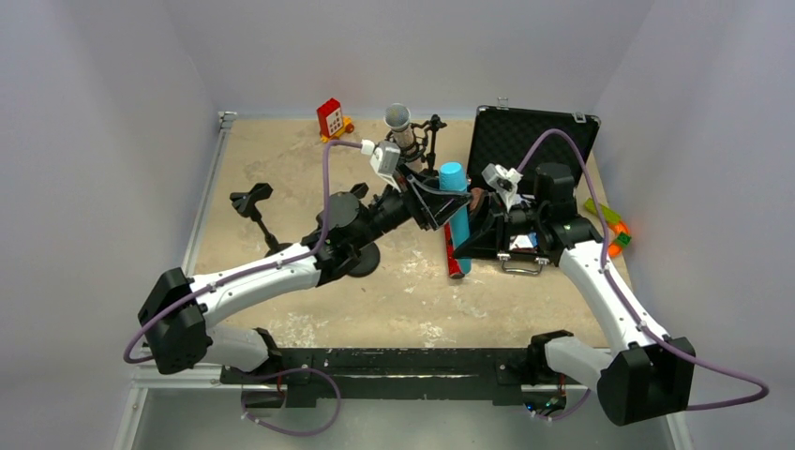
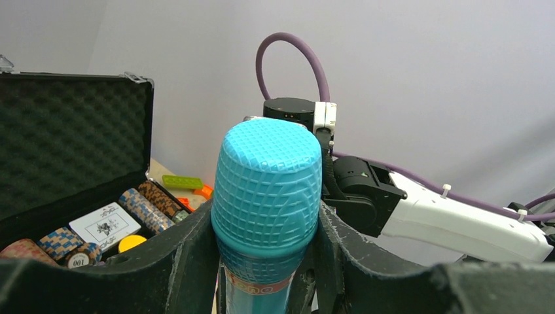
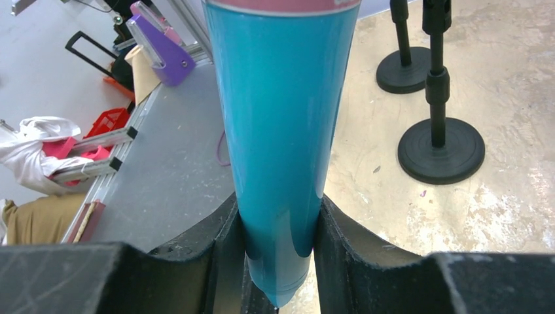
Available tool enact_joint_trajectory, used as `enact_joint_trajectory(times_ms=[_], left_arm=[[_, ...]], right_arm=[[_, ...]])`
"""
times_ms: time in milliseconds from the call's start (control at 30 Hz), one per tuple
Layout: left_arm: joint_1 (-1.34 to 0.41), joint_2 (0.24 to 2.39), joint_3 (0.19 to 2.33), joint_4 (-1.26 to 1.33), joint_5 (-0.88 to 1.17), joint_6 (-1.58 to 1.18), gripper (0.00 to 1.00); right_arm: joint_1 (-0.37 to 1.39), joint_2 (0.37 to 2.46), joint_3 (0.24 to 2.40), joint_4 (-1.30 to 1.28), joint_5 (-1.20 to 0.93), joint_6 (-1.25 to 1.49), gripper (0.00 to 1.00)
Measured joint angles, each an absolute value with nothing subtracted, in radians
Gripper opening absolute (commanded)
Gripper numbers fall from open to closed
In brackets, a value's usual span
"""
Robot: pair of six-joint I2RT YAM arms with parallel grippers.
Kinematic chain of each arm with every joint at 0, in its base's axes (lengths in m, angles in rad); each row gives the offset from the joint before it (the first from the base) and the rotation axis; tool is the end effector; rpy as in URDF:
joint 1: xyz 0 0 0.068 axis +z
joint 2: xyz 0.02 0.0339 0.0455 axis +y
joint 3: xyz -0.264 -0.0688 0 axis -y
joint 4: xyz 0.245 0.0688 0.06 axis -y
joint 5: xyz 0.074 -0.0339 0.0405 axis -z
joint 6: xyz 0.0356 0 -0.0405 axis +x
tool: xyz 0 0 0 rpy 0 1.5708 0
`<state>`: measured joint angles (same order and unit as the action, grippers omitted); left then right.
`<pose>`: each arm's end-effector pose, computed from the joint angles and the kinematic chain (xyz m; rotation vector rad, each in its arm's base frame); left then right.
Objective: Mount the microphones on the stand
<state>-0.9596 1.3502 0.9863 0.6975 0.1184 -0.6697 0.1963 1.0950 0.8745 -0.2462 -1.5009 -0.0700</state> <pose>0.1778 -0.2611 0.3758 0.3131 1.3491 -1.4667 0.2084 0.0777 0.3187 -1.1345 1.4785 1.5667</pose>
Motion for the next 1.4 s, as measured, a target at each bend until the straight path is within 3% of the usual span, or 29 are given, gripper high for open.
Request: enact_joint_trajectory(times_ms=[100,133,233,400,533,767,1033,1400], left_arm=[[-0.955,1.347,0.97,0.723,0.117,-0.672,0.55],[-0.953,1.34,0.963,0.723,0.118,-0.671,0.67],[-0.947,1.28,0.938,0.655,0.125,-0.645,0.83],[-0.927,1.065,0.962,0.327,0.198,-0.53,0.85],[-0.918,0.931,1.102,-0.039,0.232,-0.387,0.86],[-0.894,0.788,1.163,-0.532,0.096,-0.13,0.88],[-0.656,0.9,1.205,-0.73,0.103,-0.005,0.88],[-0.628,1.179,1.492,-0.835,0.119,0.009,0.86]], right_arm=[[0.198,1.092,0.875,-0.236,-1.48,-0.056,0.0],[0.199,1.091,0.875,-0.239,-1.475,-0.06,0.0],[0.203,1.073,0.877,-0.291,-1.431,-0.105,0.0],[0.2,1.02,0.887,-0.396,-1.332,-0.207,0.0],[0.2,1.004,0.899,-0.455,-1.281,-0.275,0.0],[0.2,1.001,0.903,-0.517,-1.243,-0.359,0.0],[0.2,1.009,0.904,-0.548,-1.243,-0.41,0.0],[0.187,1.032,0.904,-0.567,-1.248,-0.436,0.0]])
